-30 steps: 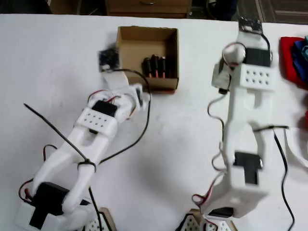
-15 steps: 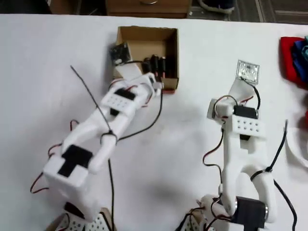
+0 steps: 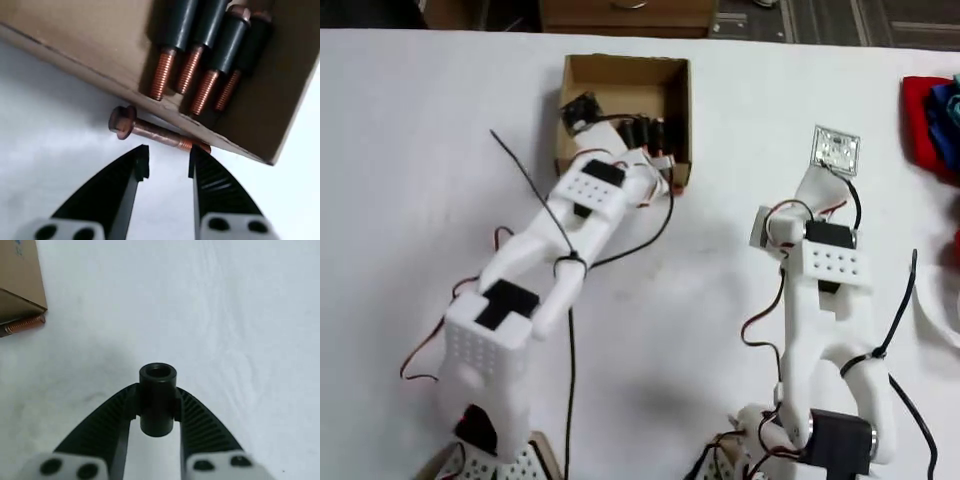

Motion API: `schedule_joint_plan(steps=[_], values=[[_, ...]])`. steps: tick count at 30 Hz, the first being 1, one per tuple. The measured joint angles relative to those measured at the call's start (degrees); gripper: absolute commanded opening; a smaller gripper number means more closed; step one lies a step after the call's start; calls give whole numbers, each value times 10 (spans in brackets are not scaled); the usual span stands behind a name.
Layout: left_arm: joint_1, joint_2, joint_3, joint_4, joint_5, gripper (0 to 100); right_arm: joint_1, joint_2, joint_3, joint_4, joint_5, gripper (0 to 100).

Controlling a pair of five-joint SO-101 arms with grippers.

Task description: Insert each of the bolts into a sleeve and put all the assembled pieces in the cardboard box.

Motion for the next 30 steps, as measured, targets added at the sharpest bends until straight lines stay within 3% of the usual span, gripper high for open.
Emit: schedule_joint_plan(steps=[11,18,26,30], values=[[0,18,-4,2,14,157,15,0,0,-8,0,21],[0,49,-5,2,7,291,15,0,0,-8,0,21],[0,64,-16,12,7,186,15,0,0,-8,0,21],[-1,65,-22,12,7,203,15,0,0,-8,0,21]])
